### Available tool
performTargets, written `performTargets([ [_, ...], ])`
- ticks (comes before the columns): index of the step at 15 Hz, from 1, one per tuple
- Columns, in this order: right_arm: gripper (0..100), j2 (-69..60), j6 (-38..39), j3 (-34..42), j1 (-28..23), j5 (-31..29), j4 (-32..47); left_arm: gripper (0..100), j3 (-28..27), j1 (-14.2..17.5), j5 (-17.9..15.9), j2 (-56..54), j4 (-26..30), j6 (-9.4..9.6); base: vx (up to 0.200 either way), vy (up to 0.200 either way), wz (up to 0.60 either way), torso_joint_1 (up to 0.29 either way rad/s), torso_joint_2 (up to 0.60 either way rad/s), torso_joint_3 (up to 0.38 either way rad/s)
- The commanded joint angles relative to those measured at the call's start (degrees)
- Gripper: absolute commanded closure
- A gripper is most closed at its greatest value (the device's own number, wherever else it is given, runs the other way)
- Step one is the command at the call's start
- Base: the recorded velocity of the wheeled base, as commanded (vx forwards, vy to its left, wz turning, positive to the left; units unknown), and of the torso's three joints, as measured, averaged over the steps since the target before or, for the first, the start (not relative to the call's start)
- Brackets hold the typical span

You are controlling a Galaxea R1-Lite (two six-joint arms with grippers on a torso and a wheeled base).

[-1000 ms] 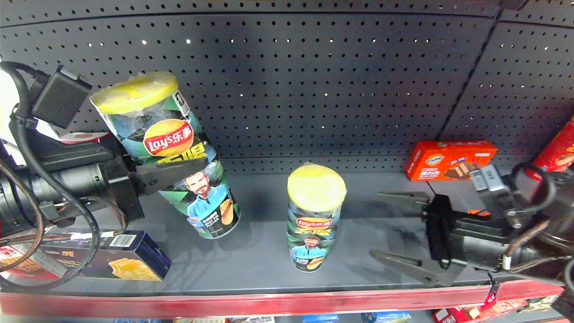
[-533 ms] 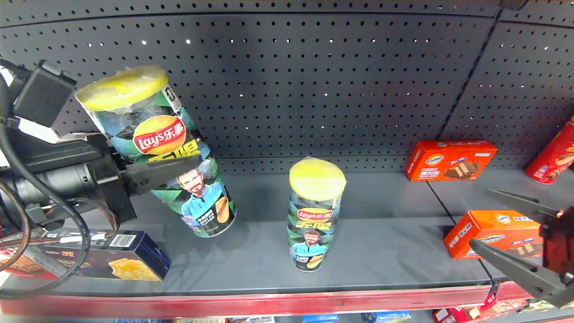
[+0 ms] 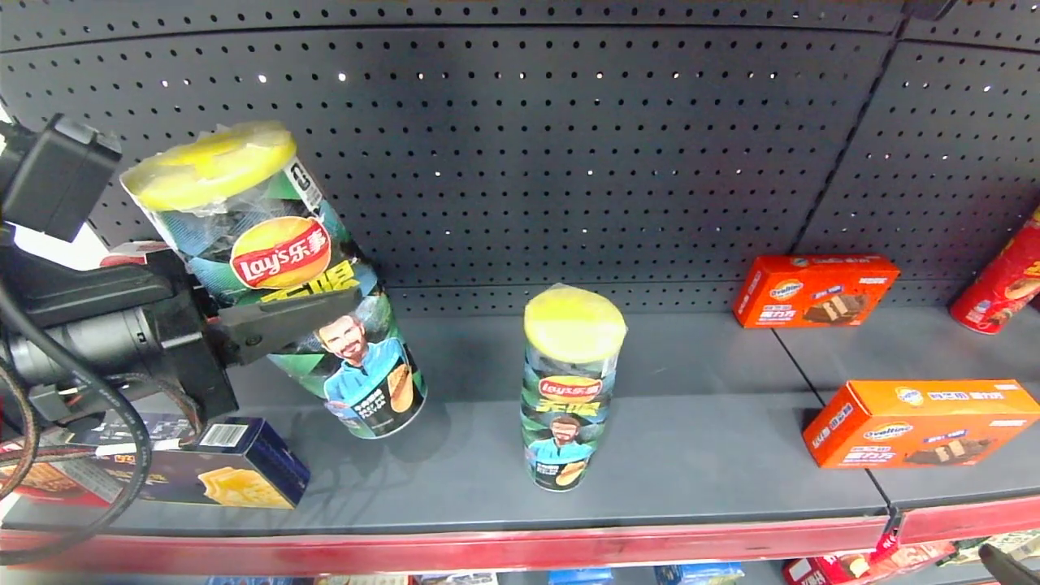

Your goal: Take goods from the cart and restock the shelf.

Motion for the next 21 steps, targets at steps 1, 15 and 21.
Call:
performTargets([
  [1, 0, -26.2, -0.4, 2.5, -6.5, -8.6, 20.4, 100, 0.3, -0.1, 0.1, -0.9, 0.0, -0.09, 0.000, 0.000, 0.00, 0.000, 0.00, 0.000],
  [15, 0, -30.8, 1.1, 4.0, -9.2, -32.0, 25.2, 100, 2.2, -1.6, -0.2, -2.3, 0.4, -0.18, 0.000, 0.000, 0.00, 0.000, 0.00, 0.000],
  [21, 0, -30.8, 1.1, 4.0, -9.2, -32.0, 25.2, 100, 5.2, -1.9, -0.2, -2.6, 0.0, 0.00, 0.000, 0.000, 0.00, 0.000, 0.00, 0.000],
])
